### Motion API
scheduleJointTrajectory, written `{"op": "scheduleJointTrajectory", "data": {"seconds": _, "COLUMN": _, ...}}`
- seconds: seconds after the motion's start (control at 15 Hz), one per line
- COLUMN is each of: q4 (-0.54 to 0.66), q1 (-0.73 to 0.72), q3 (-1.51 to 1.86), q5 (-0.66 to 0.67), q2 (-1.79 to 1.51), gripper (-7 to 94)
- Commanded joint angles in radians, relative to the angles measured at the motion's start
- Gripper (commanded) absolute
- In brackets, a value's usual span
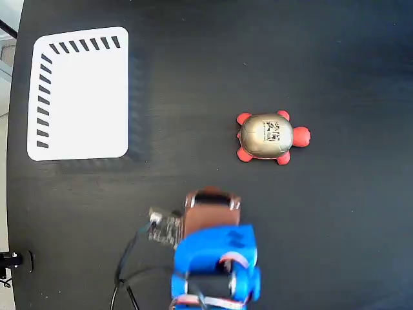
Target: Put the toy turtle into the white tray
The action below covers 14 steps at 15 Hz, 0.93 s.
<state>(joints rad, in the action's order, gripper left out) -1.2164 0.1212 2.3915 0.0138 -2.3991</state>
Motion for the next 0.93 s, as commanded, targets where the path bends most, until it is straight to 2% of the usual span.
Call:
{"op": "scheduleJointTrajectory", "data": {"seconds": 0.0, "q4": -0.077, "q1": 0.069, "q3": -0.284, "q5": 0.067, "q2": 0.127, "gripper": 0}}
{"op": "scheduleJointTrajectory", "data": {"seconds": 0.27, "q4": -0.175, "q1": 0.173, "q3": -0.580, "q5": 0.221, "q2": 0.430, "gripper": 3}}
{"op": "scheduleJointTrajectory", "data": {"seconds": 0.4, "q4": -0.232, "q1": 0.219, "q3": -0.709, "q5": 0.273, "q2": 0.561, "gripper": 21}}
{"op": "scheduleJointTrajectory", "data": {"seconds": 0.47, "q4": -0.258, "q1": 0.239, "q3": -0.761, "q5": 0.305, "q2": 0.611, "gripper": 36}}
{"op": "scheduleJointTrajectory", "data": {"seconds": 0.6, "q4": -0.262, "q1": 0.275, "q3": -0.816, "q5": 0.374, "q2": 0.669, "gripper": 44}}
{"op": "scheduleJointTrajectory", "data": {"seconds": 0.8, "q4": -0.282, "q1": 0.301, "q3": -0.847, "q5": 0.462, "q2": 0.726, "gripper": 48}}
{"op": "scheduleJointTrajectory", "data": {"seconds": 0.87, "q4": -0.296, "q1": 0.304, "q3": -0.853, "q5": 0.482, "q2": 0.750, "gripper": 54}}
